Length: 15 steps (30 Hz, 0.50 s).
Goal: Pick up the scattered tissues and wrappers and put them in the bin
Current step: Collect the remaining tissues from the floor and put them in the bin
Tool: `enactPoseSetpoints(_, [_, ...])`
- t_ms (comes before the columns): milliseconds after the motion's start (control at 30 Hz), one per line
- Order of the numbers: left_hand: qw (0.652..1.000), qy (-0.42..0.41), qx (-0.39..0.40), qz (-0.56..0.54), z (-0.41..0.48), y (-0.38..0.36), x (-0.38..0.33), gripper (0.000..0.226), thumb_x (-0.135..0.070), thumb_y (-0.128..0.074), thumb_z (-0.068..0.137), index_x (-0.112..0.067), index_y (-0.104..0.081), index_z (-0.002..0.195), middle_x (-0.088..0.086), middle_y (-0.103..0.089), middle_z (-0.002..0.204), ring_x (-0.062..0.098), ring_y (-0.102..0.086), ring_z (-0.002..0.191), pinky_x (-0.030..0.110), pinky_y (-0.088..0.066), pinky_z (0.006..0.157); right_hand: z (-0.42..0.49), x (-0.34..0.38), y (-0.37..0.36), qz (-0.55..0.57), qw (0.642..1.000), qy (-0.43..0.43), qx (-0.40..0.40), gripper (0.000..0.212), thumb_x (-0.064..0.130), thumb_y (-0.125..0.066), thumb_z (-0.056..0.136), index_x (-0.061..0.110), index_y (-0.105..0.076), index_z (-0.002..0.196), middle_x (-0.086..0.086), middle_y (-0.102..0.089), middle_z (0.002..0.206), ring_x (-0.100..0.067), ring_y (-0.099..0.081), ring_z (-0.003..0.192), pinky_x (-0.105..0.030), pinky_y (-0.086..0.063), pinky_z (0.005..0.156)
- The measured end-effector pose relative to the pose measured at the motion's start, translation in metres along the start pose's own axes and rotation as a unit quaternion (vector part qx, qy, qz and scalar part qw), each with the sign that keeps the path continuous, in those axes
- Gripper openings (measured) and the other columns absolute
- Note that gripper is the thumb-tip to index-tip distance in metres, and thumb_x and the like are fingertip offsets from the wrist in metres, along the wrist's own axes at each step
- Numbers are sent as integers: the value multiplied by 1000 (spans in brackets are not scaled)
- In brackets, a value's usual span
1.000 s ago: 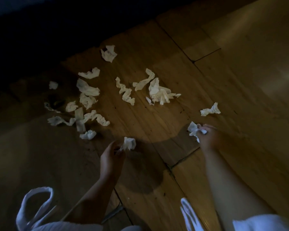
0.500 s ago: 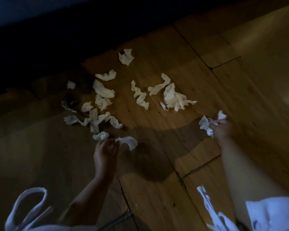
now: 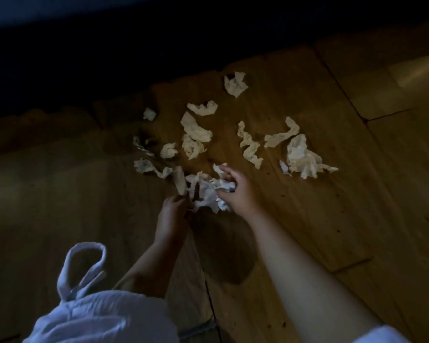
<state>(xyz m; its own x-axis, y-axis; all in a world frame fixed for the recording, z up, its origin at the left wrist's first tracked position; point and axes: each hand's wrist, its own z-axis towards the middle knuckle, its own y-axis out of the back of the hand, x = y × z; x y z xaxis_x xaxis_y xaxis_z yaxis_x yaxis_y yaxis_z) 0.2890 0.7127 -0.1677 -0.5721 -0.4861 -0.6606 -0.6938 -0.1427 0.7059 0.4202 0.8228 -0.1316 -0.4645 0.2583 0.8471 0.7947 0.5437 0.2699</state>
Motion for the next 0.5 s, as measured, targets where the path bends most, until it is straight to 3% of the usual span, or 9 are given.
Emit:
enactPoseSetpoints(100, [999, -25, -3, 32, -14, 4, 9, 21, -8, -66, 81, -15, -68, 100, 3, -56, 118, 15, -53, 108, 12, -41, 76, 22, 13, -23, -108, 993, 8, 54, 77, 3, -66, 81, 19, -27, 145, -8, -26, 146, -23, -33, 135, -30, -34, 108])
enactPoseSetpoints(167, [1000, -24, -15, 9, -22, 12, 11, 20, -5, -67, 80, -13, -69, 98, 0, -57, 110, 12, -55, 98, 12, -46, 76, 32, 14, -32, -195, 978, 2, 78, 73, 5, -66, 81, 17, -31, 144, -8, -14, 151, -24, -27, 138, -25, -28, 110])
enactPoseSetpoints(233, [999, -3, -26, -36, -31, 17, 12, 21, -1, -65, 80, -13, -66, 97, -5, -53, 103, 4, -51, 88, 7, -46, 72, 35, 12, -39, -208, 975, 9, 81, 55, 2, -64, 83, 10, -46, 134, -9, -21, 147, -25, -35, 134, -19, -31, 104])
enactPoseSetpoints(300, [995, 43, -44, -80, -36, 19, 14, 27, 4, -63, 80, -16, -58, 98, -4, -53, 98, 6, -50, 83, 22, -52, 78, 30, 7, -44, -188, 980, 4, 61, 36, -2, -59, 84, 3, -58, 120, -11, -31, 141, -24, -41, 129, -11, -32, 91])
enactPoseSetpoints(367, [984, 93, -54, -145, -41, 23, 23, 40, 6, -62, 80, -14, -52, 114, 2, -54, 111, 11, -53, 93, 33, -54, 81, 21, 1, -48, -178, 984, 11, 26, 23, -5, -56, 84, -1, -63, 106, -16, -41, 135, -25, -46, 124, -7, -31, 83])
enactPoseSetpoints(433, [968, 113, -48, -220, -45, 31, 29, 62, 2, -64, 80, -15, -41, 135, -3, -43, 130, 10, -50, 108, 26, -53, 80, 12, -1, -47, -124, 992, 14, -6, 20, -6, -56, 84, -1, -64, 101, -16, -52, 124, -23, -53, 113, -9, -39, 72])
enactPoseSetpoints(500, [949, 119, -64, -285, -43, 44, 29, 63, 0, -63, 81, -17, -39, 137, -5, -45, 128, 7, -53, 106, 19, -53, 74, 5, 3, -40, -55, 997, 11, -47, 22, -3, -58, 84, 6, -64, 103, -6, -58, 115, -18, -59, 105, -11, -46, 71])
